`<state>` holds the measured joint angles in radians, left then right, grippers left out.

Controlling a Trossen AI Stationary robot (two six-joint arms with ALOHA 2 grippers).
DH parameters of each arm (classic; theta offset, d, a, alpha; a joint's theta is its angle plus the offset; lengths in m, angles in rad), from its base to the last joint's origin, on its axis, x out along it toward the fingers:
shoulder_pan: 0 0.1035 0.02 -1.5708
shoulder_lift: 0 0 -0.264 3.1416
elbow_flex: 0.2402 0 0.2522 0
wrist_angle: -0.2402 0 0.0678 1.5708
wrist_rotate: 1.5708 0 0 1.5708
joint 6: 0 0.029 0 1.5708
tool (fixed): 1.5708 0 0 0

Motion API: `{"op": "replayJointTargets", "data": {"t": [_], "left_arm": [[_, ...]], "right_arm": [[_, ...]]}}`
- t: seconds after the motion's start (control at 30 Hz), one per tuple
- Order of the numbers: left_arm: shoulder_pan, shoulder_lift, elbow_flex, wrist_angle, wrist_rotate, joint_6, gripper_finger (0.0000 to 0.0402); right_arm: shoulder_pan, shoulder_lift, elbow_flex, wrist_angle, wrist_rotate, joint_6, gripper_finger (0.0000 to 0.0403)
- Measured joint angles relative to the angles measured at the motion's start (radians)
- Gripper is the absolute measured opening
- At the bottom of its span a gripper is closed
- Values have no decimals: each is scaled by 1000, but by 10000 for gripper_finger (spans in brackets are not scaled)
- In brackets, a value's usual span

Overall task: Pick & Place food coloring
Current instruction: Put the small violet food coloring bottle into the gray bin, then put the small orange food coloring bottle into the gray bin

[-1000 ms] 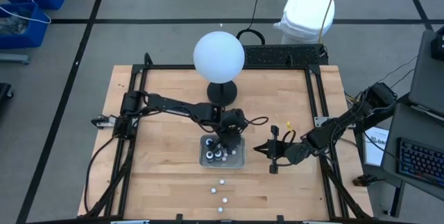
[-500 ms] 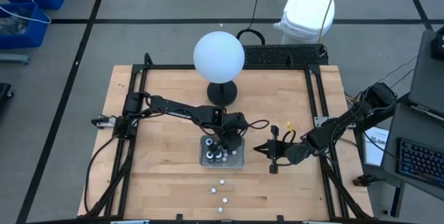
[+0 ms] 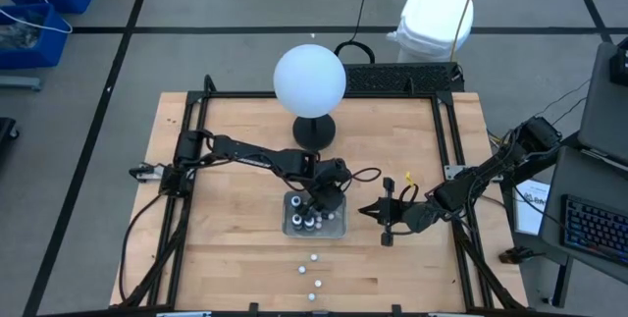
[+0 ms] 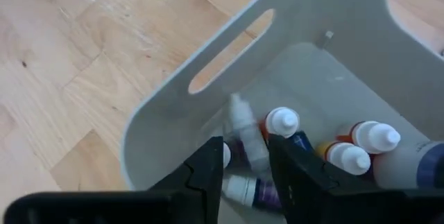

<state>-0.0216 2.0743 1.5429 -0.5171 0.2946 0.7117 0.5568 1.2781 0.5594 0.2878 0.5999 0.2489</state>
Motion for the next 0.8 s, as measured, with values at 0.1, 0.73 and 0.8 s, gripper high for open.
{"op": "replayJointTargets", "data": {"t": [0.1, 0.73, 0.8], "left_arm": [[-2, -5, 0, -2, 0, -4, 126], [-278, -821, -274, -147, 16, -266, 9], [-336, -919, -486, 102, -14, -330, 8]], "right_arm": [[0, 0, 0, 0, 0, 0, 0], [0, 0, -1, 57, -1, -32, 0], [0, 0, -1, 71, -1, -46, 0]]}}
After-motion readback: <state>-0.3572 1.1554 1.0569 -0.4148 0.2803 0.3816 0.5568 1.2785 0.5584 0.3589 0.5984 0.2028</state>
